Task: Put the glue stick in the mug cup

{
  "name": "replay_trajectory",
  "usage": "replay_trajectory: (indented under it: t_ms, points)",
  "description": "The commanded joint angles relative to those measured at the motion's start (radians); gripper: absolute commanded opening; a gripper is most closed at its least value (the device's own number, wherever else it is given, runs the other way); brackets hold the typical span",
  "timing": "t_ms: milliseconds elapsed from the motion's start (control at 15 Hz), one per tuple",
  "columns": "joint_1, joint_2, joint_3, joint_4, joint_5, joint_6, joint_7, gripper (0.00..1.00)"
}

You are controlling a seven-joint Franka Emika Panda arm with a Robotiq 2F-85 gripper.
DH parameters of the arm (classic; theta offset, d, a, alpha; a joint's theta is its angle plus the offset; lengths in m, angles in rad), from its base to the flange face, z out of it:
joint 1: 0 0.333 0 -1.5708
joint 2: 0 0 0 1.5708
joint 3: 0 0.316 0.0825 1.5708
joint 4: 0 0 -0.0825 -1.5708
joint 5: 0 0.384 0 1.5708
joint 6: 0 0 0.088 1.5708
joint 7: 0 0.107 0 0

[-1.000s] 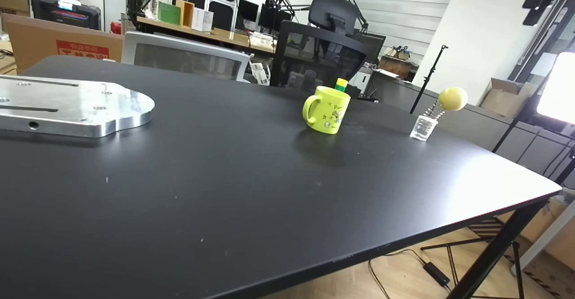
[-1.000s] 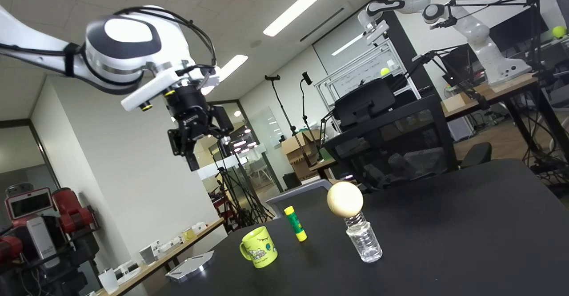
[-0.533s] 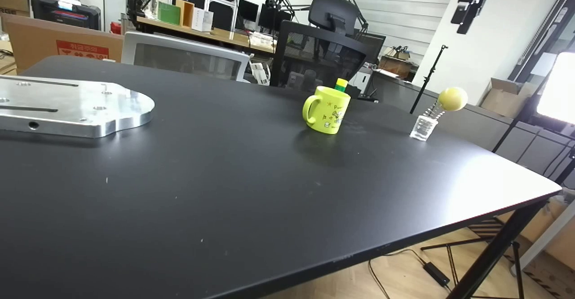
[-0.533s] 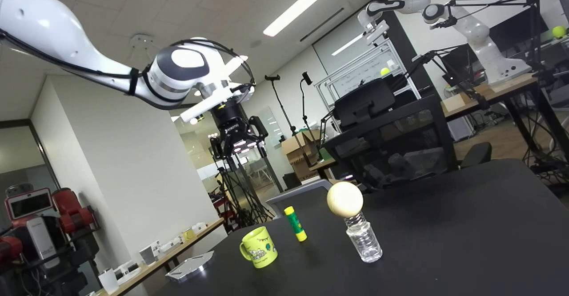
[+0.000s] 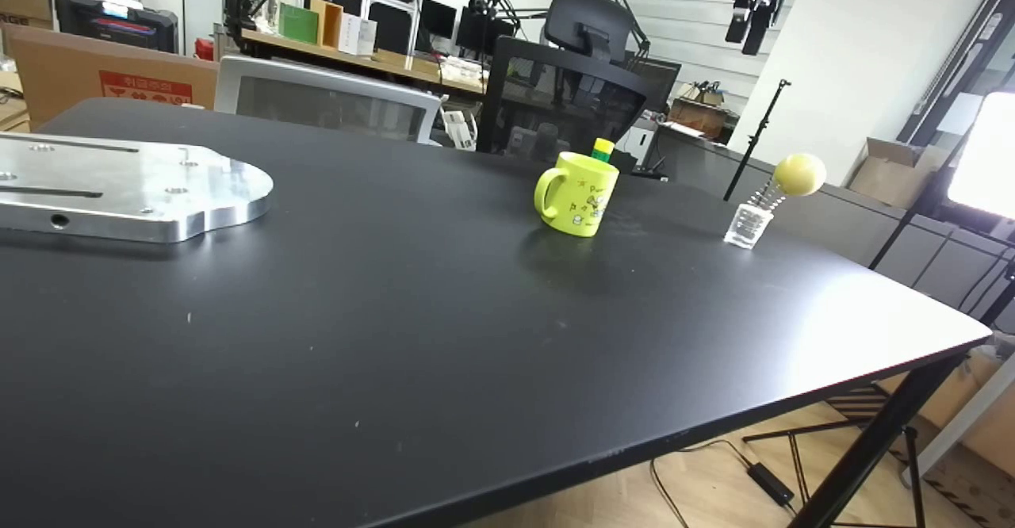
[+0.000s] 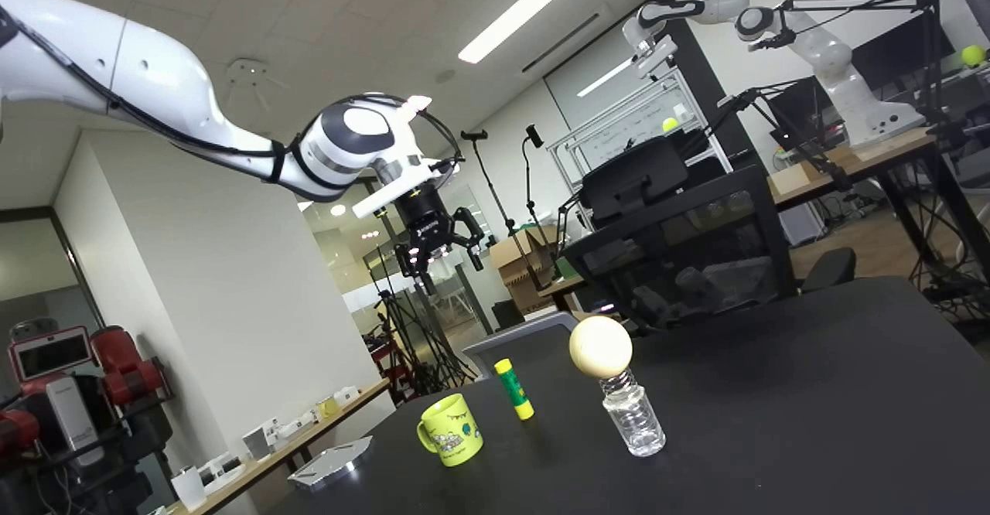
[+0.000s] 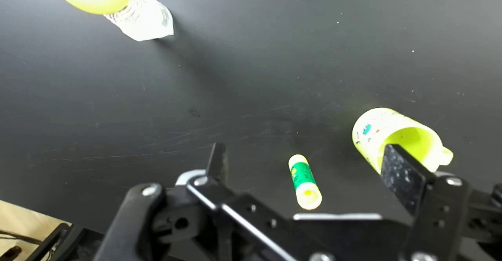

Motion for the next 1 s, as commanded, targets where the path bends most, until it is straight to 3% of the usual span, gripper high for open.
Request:
replay_trajectory:
  t_ms: [0, 467, 933]
  points:
    - [-0.02, 0.006, 0.024, 0.013, -0.013, -0.007, 0.008, 1.0]
    - [-0.022, 0.022, 0.024, 0.037, -0.014, -0.018, 0.009, 1.0]
    - [-0.01, 0.262, 0.04, 0.304, -0.037, -0.055, 0.019, 1.0]
